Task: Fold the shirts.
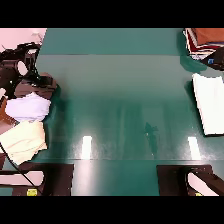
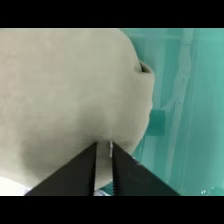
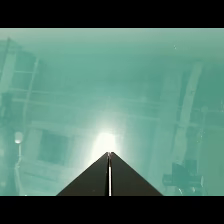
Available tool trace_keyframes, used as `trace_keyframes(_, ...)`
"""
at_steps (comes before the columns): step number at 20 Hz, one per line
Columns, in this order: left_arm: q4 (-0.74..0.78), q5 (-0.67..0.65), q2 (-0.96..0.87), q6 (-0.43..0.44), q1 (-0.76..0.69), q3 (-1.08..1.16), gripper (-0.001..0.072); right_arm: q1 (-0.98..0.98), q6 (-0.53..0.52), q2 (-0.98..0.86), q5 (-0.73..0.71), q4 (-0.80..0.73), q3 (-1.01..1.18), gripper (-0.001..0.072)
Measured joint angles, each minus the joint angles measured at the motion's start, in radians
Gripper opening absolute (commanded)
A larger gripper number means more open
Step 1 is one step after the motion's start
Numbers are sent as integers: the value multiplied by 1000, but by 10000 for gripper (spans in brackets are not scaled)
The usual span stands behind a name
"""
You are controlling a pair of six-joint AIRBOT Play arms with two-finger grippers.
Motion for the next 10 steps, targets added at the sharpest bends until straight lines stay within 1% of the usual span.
trace_keyframes(1,0,4,0,-2,2,-3,45,0,0,0,0,0,0,18)
trace_keyframes(2,0,5,0,-3,2,-6,28,0,0,0,0,0,0,18)
trace_keyframes(3,0,5,0,-3,2,-8,38,0,0,0,0,0,0,18)
trace_keyframes(5,2,-3,1,-3,3,-11,507,0,0,0,0,0,0,18)
trace_keyframes(6,2,-10,3,-4,3,-10,521,0,0,0,0,0,0,18)
trace_keyframes(10,26,-27,17,-5,3,6,521,0,0,0,2,0,0,18)
